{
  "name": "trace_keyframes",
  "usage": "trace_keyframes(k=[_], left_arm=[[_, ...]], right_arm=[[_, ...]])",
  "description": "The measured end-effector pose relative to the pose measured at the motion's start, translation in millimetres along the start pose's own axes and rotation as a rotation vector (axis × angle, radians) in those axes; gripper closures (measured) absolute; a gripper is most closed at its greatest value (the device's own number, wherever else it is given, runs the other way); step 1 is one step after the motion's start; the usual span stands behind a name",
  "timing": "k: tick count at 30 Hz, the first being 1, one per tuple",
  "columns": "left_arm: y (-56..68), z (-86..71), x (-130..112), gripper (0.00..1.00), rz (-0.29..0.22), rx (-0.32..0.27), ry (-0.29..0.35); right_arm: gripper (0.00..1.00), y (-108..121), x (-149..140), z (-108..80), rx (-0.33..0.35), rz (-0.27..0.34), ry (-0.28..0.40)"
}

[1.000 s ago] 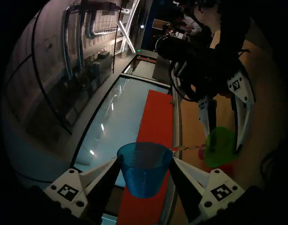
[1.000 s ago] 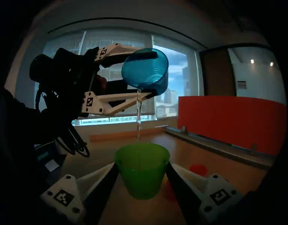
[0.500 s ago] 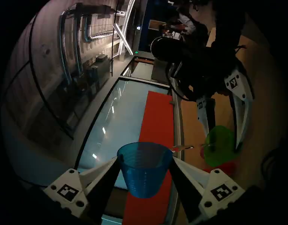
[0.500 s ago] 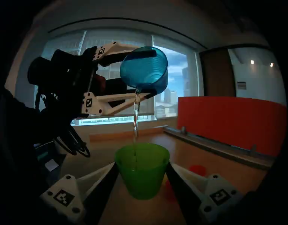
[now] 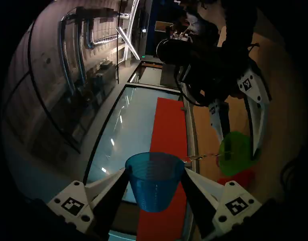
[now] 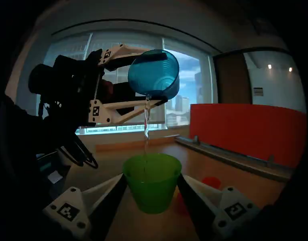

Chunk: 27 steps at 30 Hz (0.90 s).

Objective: Pour water

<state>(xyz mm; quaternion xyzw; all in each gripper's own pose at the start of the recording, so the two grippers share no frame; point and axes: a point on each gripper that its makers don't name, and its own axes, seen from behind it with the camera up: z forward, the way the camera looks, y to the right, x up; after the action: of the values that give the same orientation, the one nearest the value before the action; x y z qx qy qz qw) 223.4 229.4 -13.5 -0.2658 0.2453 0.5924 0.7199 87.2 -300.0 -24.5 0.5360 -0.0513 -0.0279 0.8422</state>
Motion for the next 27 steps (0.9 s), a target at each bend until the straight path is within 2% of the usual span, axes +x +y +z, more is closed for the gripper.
trace_keyframes(k=[18, 27], left_arm=[[-0.8, 1.7, 8.5, 0.14, 0.086, 0.009, 0.007], [-2.7, 0.5, 11.3, 0.14, 0.151, 0.012, 0.008]], right_arm=[[0.12, 2.4, -0.3, -2.2, -0.003, -0.002, 0.003], [0.12, 3.5, 0.2, -1.9, -0.005, -0.003, 0.005]])
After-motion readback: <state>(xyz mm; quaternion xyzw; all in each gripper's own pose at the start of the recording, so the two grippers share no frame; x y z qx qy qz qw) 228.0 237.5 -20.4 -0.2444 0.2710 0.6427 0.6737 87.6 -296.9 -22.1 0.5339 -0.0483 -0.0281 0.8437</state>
